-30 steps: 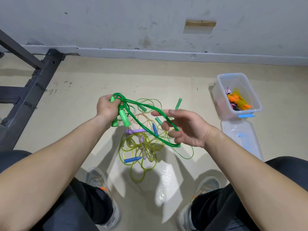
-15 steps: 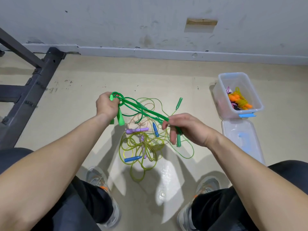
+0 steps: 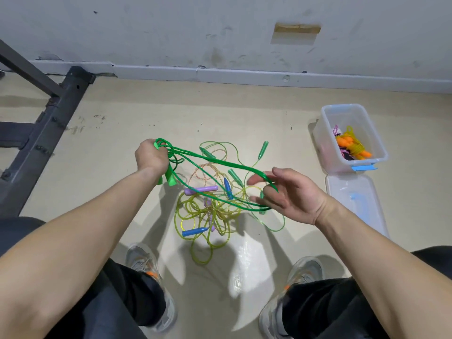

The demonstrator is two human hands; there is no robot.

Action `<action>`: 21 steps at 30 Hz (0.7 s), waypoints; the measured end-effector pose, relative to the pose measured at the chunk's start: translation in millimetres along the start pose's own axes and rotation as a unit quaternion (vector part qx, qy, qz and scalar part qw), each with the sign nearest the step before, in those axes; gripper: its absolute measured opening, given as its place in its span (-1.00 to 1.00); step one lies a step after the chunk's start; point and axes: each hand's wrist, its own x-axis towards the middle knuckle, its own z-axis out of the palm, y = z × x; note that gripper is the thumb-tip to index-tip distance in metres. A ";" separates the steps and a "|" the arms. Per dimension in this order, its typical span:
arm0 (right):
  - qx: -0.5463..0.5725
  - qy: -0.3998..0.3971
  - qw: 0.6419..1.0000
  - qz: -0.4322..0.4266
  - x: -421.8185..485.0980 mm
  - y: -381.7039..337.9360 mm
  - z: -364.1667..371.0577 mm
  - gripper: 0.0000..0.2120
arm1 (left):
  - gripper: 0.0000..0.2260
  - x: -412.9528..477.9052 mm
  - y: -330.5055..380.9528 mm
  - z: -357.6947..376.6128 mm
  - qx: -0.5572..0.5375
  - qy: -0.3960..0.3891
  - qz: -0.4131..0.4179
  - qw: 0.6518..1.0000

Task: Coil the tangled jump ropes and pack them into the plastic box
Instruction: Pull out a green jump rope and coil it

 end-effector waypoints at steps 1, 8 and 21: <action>0.033 -0.007 0.999 0.008 -2.0 -0.8 -1.0 -0.49 | -0.80 -0.9 -0.5 -0.8 0.003 0.001 -0.005 1.000; -0.533 0.350 0.758 0.135 -3.9 16.5 -36.1 -0.71 | -0.80 -4.0 5.6 -9.8 -0.026 -0.010 -0.015 1.000; -0.543 0.383 0.747 -0.017 27.9 4.8 15.8 -0.81 | -0.89 -79.6 51.8 13.0 -0.098 -0.162 0.088 0.978</action>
